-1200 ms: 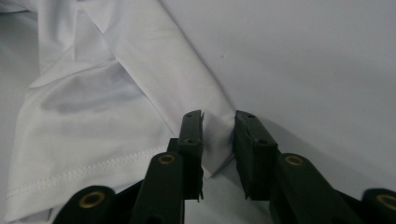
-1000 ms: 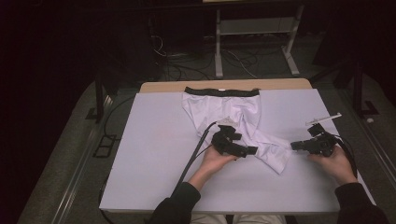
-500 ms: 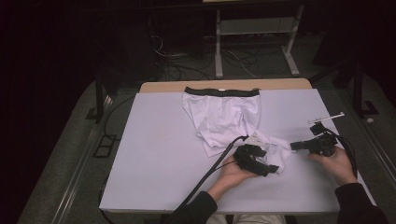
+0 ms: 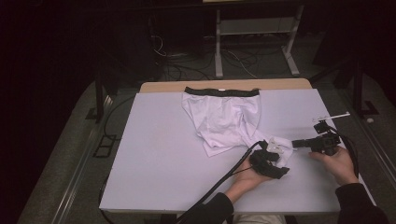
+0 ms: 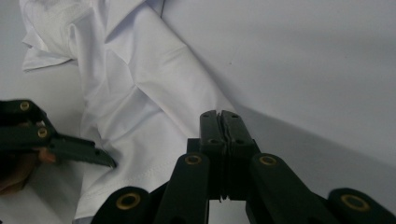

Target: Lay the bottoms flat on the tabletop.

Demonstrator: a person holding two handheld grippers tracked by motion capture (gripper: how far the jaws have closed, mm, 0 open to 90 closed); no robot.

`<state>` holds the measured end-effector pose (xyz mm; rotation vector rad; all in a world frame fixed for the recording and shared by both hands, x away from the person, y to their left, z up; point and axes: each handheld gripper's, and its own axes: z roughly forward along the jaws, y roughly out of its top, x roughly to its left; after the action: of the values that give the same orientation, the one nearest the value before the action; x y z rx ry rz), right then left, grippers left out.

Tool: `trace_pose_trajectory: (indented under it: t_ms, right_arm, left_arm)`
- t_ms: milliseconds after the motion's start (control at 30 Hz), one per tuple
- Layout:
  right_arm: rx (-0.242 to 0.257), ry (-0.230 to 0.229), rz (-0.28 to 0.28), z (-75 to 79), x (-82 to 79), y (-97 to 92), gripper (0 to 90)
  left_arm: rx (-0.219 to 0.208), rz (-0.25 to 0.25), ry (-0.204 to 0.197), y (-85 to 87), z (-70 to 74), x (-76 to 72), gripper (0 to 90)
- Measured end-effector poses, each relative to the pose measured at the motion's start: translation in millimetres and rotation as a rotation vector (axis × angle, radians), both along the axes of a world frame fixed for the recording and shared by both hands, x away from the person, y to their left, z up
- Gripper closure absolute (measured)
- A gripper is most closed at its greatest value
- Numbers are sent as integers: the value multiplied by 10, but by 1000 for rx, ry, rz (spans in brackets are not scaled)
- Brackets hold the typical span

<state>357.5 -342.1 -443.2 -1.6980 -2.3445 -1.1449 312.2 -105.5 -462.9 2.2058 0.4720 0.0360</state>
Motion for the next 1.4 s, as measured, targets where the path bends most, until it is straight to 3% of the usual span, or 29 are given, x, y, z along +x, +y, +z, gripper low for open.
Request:
trace_pose_trajectory:
  t_ms: [133, 233, 333, 500, 667, 767, 867, 967, 1067, 1167, 1267, 1400]
  right_arm:
    - [14, 6, -5, 14, -12, -5, 876]
    - [32, 10, -4, 29, -32, 0, 876]
    - [61, 24, 0, 56, -67, 30, 876]
    - [111, 38, 9, 95, -160, 127, 876]
    - [154, 78, 31, 95, -352, 290, 875]
    - [155, 88, 45, 80, -462, 392, 875]
    - [122, 109, 67, 17, -519, 488, 865]
    - [99, 117, 50, -14, -506, 483, 845]
    - [69, 77, 28, 19, -505, 440, 780]
    - [73, 35, 26, 69, -525, 415, 760]
    - [86, -4, 57, 125, -546, 460, 749]
    - [23, -46, 112, 119, -505, 648, 691]
  left_arm:
    - [35, 23, -10, -42, 31, 27, 732]
    - [55, 18, -5, 16, 67, 66, 839]
    - [84, -6, -15, 106, 140, 88, 862]
    - [182, -80, -56, 368, 324, 74, 868]
    - [215, -132, -30, 621, 448, 43, 870]
    - [236, -159, -21, 712, 452, -10, 870]
    - [232, -167, -2, 728, 371, -30, 870]
    - [226, -170, 22, 701, 270, -23, 869]
    - [219, -172, 32, 676, 231, -2, 869]
    - [197, -166, 52, 665, 211, 28, 869]
    - [185, -164, 59, 658, 202, 37, 868]
    - [169, -165, 70, 631, 188, 33, 868]
